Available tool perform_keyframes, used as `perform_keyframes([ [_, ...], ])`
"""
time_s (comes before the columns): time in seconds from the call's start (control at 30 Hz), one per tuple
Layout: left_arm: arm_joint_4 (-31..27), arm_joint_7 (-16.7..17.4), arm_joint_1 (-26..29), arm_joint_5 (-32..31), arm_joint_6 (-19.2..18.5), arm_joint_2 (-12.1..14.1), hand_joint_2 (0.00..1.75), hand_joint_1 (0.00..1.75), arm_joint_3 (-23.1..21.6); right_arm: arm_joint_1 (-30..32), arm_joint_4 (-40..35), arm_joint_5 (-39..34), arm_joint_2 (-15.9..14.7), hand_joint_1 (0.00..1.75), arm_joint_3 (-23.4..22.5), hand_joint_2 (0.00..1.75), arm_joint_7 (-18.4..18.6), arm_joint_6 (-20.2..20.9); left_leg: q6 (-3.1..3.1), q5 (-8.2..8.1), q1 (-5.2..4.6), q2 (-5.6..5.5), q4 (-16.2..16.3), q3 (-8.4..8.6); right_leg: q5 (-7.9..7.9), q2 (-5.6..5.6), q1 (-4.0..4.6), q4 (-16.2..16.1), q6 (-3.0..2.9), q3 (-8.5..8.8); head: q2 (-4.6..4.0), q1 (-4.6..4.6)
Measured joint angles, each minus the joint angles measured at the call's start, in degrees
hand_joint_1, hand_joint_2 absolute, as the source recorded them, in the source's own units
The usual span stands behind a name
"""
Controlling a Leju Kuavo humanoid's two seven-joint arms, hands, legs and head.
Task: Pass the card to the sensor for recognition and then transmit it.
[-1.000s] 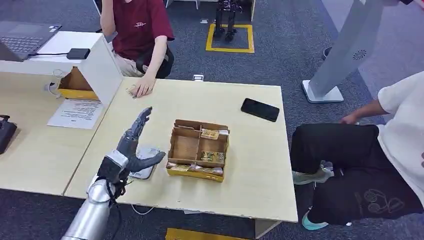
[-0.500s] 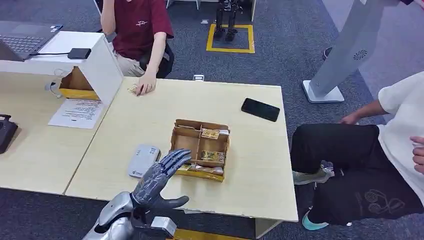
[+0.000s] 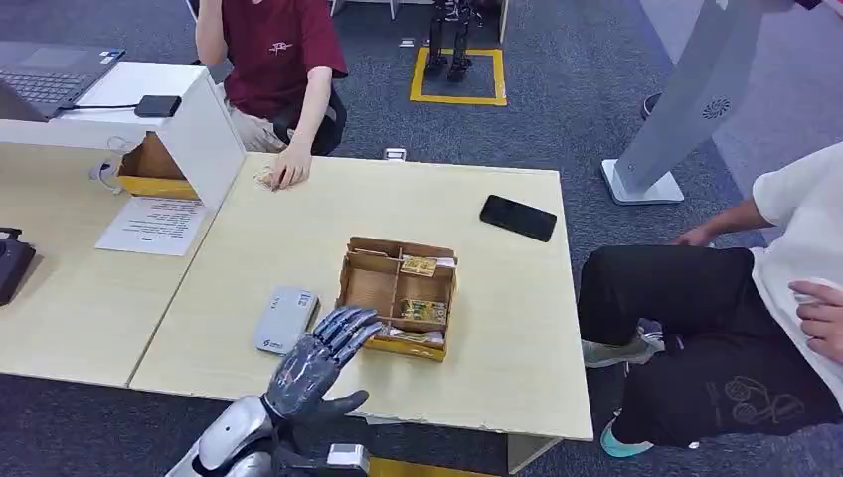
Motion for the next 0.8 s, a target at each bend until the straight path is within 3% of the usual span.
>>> perform_keyframes([
  [0.27, 5.3, 1.6, -2.1, -0.4, 1.1, -0.8, 1.75, 0.00, 0.0, -0.1, 0.0, 0.1, 0.0, 0.00, -0.7, 0.00, 0.0, 0.0, 0.00, 0.00, 0.00, 0.01, 0.0, 0.00, 0.00, 0.01, 0.00, 0.0, -0.01, 0.00, 0.00, 0.00],
  [0.6, 7.1, 1.7, -2.3, -0.2, 1.3, -1.4, 1.75, 0.00, 0.0, -0.1, 0.0, 0.5, 0.0, 0.00, -0.8, 0.00, 0.0, 0.0, 0.00, 0.00, 0.00, 0.01, 0.0, -0.02, 0.00, 0.01, 0.00, 0.0, 0.00, -0.02, 0.00, -0.02],
  [0.8, 7.3, 1.7, -3.2, 0.8, 2.0, -3.4, 1.75, 0.00, 0.0, -0.2, 0.0, 1.2, 0.0, 0.00, -0.8, 0.00, -0.1, 0.0, 0.00, 0.00, 0.00, 0.00, 0.0, -0.02, 0.01, -0.01, 0.00, 0.0, 0.00, -0.02, 0.00, -0.02],
])
